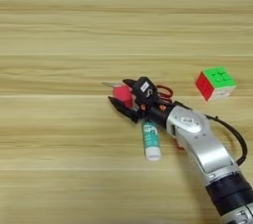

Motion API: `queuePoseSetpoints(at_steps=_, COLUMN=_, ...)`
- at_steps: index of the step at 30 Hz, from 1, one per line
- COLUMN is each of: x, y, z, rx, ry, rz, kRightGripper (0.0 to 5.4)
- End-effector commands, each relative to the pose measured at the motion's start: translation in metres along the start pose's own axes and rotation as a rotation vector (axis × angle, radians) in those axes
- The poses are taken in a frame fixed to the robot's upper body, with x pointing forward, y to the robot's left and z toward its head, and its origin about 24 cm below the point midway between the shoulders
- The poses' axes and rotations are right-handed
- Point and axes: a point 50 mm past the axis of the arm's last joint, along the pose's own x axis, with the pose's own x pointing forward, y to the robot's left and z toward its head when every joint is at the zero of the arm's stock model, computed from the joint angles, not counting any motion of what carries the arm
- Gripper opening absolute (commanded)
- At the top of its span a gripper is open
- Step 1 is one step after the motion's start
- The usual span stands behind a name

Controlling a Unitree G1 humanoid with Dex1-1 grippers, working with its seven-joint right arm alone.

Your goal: Move the objects on the table

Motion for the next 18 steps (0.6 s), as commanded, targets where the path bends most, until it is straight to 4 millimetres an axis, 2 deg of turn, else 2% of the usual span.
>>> queuePoseSetpoints(at_steps=1, x=0.0051, y=-0.0100, z=0.0219, rx=-0.063, ry=-0.066, rz=-0.010, kRightGripper=3.81)
queuePoseSetpoints(at_steps=6, x=0.0054, y=-0.0111, z=0.0240, rx=-0.060, ry=-0.074, rz=-0.014, kRightGripper=4.25)
queuePoseSetpoints(at_steps=14, x=0.0061, y=-0.0131, z=0.0281, rx=-0.053, ry=-0.089, rz=-0.021, kRightGripper=5.38)
queuePoseSetpoints(at_steps=18, x=0.0066, y=-0.0152, z=0.0265, rx=-0.047, ry=-0.071, rz=-0.033, kRightGripper=5.38)
